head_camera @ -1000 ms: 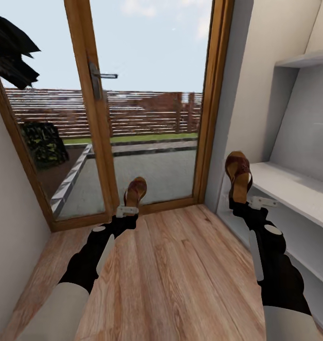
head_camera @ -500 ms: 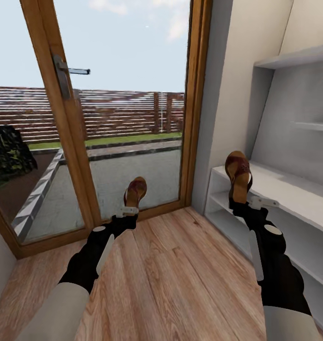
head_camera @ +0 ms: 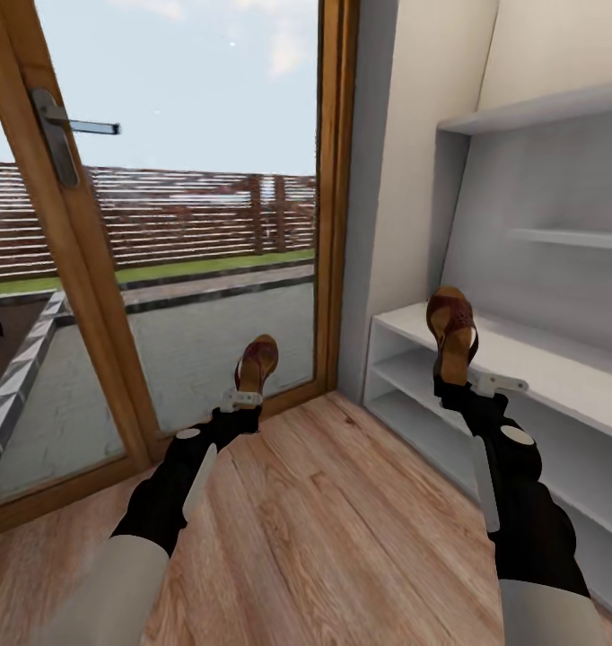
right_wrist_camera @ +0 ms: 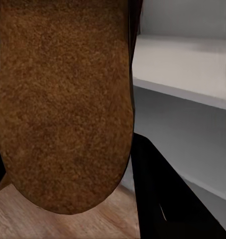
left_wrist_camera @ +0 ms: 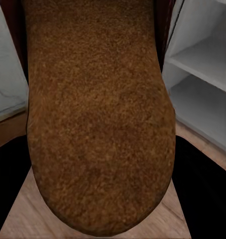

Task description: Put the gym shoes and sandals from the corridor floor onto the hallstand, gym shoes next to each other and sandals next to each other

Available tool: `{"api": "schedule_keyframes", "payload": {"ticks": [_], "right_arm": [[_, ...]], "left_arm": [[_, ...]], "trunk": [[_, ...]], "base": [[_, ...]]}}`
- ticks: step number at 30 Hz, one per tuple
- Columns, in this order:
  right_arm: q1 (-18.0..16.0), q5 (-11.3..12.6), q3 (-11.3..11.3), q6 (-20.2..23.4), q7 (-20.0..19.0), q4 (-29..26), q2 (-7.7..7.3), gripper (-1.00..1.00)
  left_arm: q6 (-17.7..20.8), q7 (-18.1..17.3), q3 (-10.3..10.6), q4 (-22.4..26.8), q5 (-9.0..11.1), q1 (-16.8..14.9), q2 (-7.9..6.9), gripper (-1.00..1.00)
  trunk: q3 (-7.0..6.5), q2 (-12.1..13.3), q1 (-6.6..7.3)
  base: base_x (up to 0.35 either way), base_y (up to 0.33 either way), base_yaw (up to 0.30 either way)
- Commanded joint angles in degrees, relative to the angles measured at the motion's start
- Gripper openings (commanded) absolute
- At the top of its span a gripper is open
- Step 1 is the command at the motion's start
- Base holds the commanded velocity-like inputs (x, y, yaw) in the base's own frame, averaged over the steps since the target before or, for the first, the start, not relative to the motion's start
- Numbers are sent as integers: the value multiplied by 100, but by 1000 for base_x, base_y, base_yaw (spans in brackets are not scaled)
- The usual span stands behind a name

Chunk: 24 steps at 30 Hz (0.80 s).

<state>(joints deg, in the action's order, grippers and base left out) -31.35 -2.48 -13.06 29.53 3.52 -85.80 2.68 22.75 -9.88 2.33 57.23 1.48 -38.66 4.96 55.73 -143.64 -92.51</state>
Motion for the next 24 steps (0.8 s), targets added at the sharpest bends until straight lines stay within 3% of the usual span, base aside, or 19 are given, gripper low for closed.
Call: {"api": "schedule_keyframes", "payload": {"ticks": [1,7,24], "right_arm": [[-4,-7,-3,35,9,-7,5,-100],[-7,-7,-3,35,9,-7,5,-100],[-4,-7,-3,35,9,-7,5,-100]], "left_arm": [[37,-14,-5,9,19,-1,2,-100],[37,-14,-5,8,19,-1,2,-100],[37,-14,-5,8,19,-1,5,-100]], "trunk": [[6,-3,1],[6,-3,1],[6,-3,1]], "base": [[3,10,-292],[38,42,-292],[214,229,-292]]}}
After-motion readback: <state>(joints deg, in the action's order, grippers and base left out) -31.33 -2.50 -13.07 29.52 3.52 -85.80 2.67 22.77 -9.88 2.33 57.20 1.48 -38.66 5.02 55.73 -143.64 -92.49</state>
